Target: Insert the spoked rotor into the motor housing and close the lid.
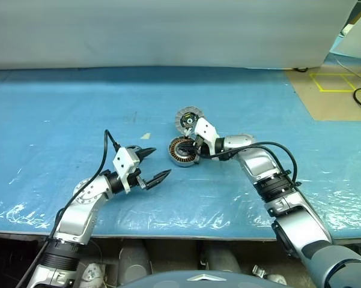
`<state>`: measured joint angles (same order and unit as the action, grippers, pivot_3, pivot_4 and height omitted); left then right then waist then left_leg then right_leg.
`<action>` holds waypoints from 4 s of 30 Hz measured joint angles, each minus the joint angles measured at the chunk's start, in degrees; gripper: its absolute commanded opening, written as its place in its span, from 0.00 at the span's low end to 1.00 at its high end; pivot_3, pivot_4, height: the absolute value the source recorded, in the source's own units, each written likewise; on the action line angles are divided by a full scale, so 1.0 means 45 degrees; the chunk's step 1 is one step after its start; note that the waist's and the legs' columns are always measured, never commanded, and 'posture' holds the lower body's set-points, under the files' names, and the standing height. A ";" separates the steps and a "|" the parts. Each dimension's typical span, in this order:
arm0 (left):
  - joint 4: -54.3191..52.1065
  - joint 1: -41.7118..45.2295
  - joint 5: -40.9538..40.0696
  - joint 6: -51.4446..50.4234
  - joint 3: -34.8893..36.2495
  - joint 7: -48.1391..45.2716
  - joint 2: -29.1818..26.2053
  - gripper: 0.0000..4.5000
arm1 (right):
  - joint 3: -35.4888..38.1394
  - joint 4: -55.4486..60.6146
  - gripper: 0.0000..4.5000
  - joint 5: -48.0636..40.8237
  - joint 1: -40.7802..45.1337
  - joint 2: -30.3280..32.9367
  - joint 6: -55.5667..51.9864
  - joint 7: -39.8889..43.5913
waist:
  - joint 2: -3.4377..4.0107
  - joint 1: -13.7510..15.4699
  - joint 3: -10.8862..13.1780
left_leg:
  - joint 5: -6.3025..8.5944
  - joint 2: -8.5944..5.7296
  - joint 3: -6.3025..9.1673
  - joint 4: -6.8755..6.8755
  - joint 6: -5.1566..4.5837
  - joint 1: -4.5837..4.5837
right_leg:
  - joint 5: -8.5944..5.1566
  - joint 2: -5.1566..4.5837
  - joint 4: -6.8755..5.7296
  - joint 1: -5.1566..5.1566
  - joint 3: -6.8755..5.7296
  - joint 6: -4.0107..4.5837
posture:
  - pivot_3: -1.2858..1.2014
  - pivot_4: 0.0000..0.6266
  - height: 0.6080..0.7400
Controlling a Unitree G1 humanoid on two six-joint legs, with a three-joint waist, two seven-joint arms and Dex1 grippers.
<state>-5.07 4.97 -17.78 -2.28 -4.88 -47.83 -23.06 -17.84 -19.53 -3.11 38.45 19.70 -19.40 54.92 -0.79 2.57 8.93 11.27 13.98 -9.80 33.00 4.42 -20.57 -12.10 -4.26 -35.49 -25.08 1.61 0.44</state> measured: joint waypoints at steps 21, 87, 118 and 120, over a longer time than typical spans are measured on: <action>0.0077 0.0148 0.0046 0.0011 0.0003 -0.0095 0.0038 1.00 | 0.1003 0.0994 0.00 -0.1598 -0.1003 0.0728 -0.1676 0.1274 | 0.0000 0.0205 -0.0004 | 0.0003 -0.0001 0.0000 -0.0009 -0.0004 0.0015 | -0.0001 -0.0002 0.0013 0.0016 0.0005 0.0000 | 0.52 0.24 1.00; 0.8174 0.6631 0.2433 0.0623 -0.0846 -0.6760 -0.4151 0.63 | 0.1320 0.4506 0.00 -0.2923 -0.2350 0.1337 -0.2974 0.0934 | 0.0003 0.0338 0.0002 | -0.0006 -0.0007 0.0010 -0.0039 0.0011 -0.0066 | 0.0002 -0.0002 0.0019 -0.0050 -0.0008 -0.0003 | 0.52 0.24 1.00; 0.9076 0.7840 0.1944 0.0402 -0.0900 -0.8511 -0.3240 0.30 | 0.2277 0.4509 0.00 -0.3382 -0.2200 0.2102 -0.3327 0.0543 | 0.0006 0.0528 0.0000 | -0.0006 -0.0018 0.0016 -0.0039 0.0014 -0.0074 | 0.0002 -0.0015 0.0015 -0.0047 -0.0001 -0.0001 | 0.52 0.24 1.00; 0.8470 0.7987 0.1487 -0.0386 -0.0820 -0.8582 -0.3035 0.30 | 0.2445 0.4532 0.00 -0.3468 -0.2250 0.2474 -0.3492 0.0560 | 0.0005 0.0625 0.0001 | -0.0007 -0.0017 0.0022 -0.0044 0.0015 -0.0089 | 0.0003 -0.0013 0.0014 -0.0054 -0.0008 -0.0002 | 0.52 0.24 1.00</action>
<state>33.05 40.91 -11.09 -4.01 -8.57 -86.45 -36.72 -6.84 0.86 -18.71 28.32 30.84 -35.11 57.44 -0.77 5.38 8.93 11.24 13.90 -9.70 32.80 4.49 -20.97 -12.09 -4.32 -35.43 -25.32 1.57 0.44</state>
